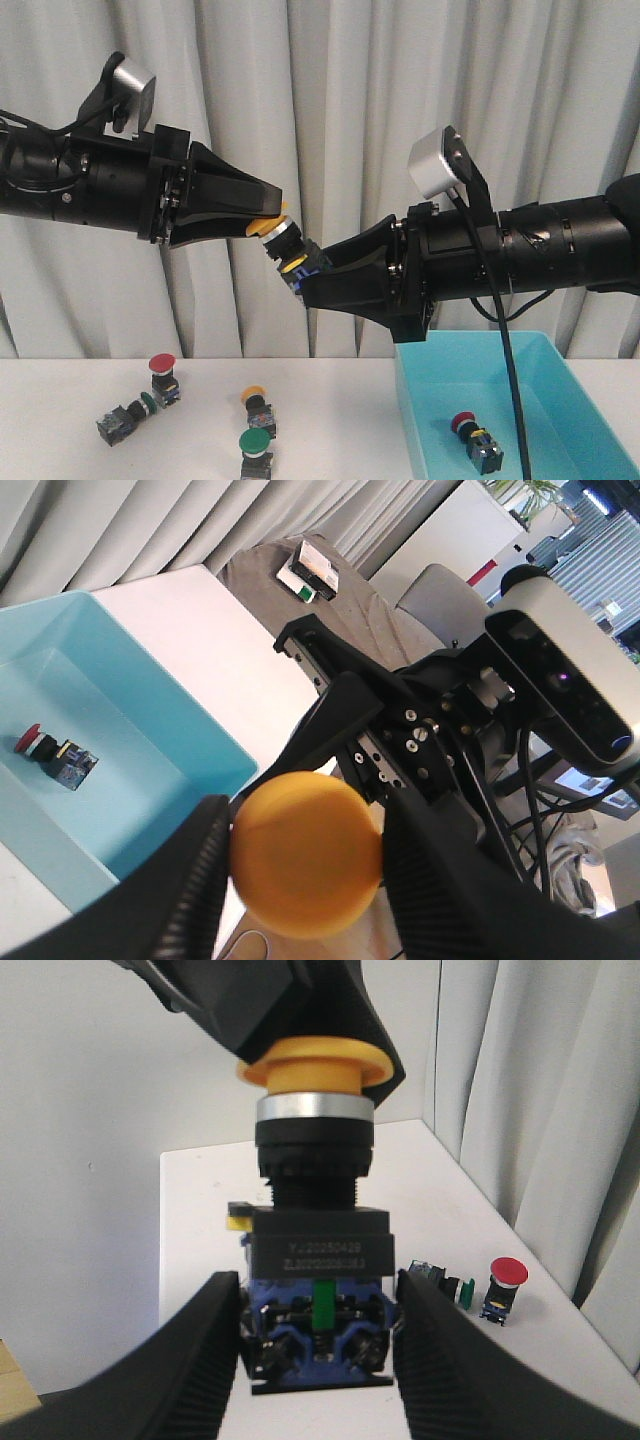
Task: Pick red and yellow buttons and place in box
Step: 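Carry the yellow button with the right gripper into the blue box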
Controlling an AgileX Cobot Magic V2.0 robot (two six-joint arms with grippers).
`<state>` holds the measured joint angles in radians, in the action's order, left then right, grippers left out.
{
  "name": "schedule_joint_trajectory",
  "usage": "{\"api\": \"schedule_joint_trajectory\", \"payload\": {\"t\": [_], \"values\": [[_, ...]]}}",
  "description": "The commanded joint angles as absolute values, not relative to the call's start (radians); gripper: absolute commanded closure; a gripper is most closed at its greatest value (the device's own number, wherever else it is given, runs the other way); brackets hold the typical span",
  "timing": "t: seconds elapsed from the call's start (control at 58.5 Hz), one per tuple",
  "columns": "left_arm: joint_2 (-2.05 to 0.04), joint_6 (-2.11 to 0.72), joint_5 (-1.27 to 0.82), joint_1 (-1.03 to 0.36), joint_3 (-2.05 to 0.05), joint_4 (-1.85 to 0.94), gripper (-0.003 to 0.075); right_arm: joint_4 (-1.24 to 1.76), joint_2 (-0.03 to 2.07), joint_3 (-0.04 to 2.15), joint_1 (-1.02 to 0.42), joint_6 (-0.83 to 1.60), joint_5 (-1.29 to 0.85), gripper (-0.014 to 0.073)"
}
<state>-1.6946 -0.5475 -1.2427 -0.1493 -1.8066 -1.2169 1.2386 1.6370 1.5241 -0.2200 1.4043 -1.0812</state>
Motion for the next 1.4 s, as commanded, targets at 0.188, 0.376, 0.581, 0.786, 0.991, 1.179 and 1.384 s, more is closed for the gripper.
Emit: {"api": "schedule_joint_trajectory", "payload": {"t": [0.188,0.376,0.581,0.786,0.991,1.179,1.384], "values": [[-1.647,-0.544,-1.25,-0.153,-1.835,-1.292,0.0724,1.311,1.595,1.564,-0.22,1.407,-1.078,0.0543],[-1.647,-0.544,-1.25,-0.153,-1.835,-1.289,0.0666,1.311,1.594,1.564,-0.22,1.404,-1.076,0.0603],[-1.647,-0.544,-1.249,-0.153,-1.835,-1.289,0.0451,1.311,1.594,1.564,-0.22,1.394,-1.064,0.0601],[-1.647,-0.542,-1.247,-0.153,-1.835,-1.289,0.0248,1.309,1.593,1.569,-0.22,1.352,-0.957,0.0599],[-1.647,-0.536,-1.25,-0.153,-1.835,-1.288,0.0233,1.163,1.586,1.668,-0.219,1.241,-0.864,0.0599],[-1.647,-0.537,-1.25,-0.153,-1.835,-1.19,0.026,0.839,1.574,1.743,-0.169,0.958,-0.744,0.0599],[-1.647,-0.536,-1.25,-0.153,-1.835,-1.055,0.0313,0.52,1.64,1.73,-0.051,0.645,-0.735,0.0599]]}}
